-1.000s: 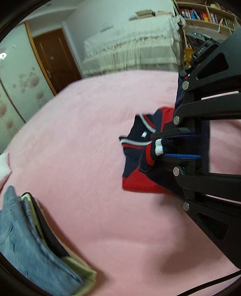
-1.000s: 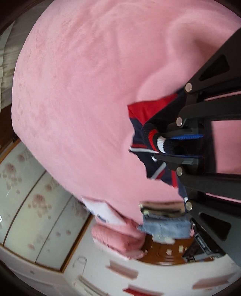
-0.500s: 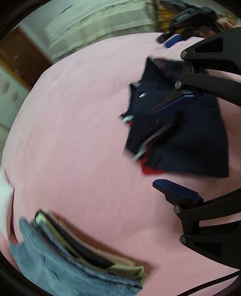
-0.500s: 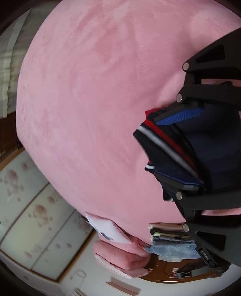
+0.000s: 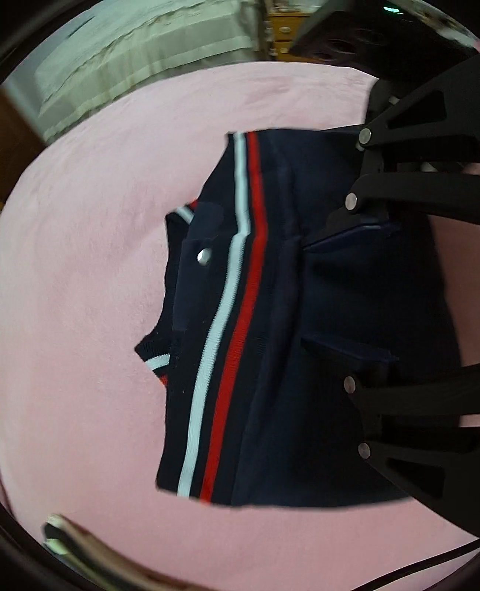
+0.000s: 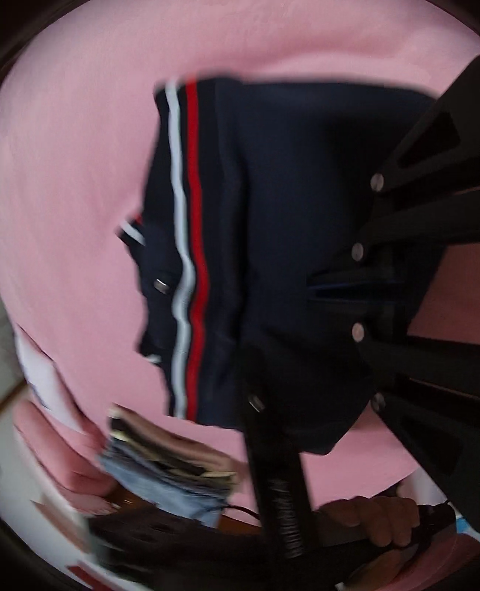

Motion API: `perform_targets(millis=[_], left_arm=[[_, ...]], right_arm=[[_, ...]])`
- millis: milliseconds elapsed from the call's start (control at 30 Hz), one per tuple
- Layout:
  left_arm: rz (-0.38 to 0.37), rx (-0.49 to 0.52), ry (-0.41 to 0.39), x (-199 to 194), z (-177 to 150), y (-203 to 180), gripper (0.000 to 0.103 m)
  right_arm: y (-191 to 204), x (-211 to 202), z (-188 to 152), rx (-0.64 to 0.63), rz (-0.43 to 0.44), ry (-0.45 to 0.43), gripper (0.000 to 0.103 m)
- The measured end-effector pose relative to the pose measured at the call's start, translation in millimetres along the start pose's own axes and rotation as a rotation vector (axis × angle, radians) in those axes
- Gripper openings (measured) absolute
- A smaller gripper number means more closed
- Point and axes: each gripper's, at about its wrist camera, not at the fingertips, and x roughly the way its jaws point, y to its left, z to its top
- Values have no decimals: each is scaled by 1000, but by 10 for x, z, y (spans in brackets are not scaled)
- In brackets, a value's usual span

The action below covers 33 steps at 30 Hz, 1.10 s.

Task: Fold large clothes
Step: 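Lay the hem over the collar and open both grippers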

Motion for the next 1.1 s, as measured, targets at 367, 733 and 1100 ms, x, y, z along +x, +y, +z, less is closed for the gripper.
perform_targets(millis=[367, 733, 1100], left_arm=[[35, -169, -37, 141, 68, 332, 19], [236, -144, -76, -253, -189, 377, 19], [404, -25, -33, -96, -536, 109, 19]], right_arm=[[-614, -181, 429, 12, -125, -120, 0], [-552, -649, 207, 59, -70, -180, 2], [-229, -257, -170, 78, -30, -81, 0]])
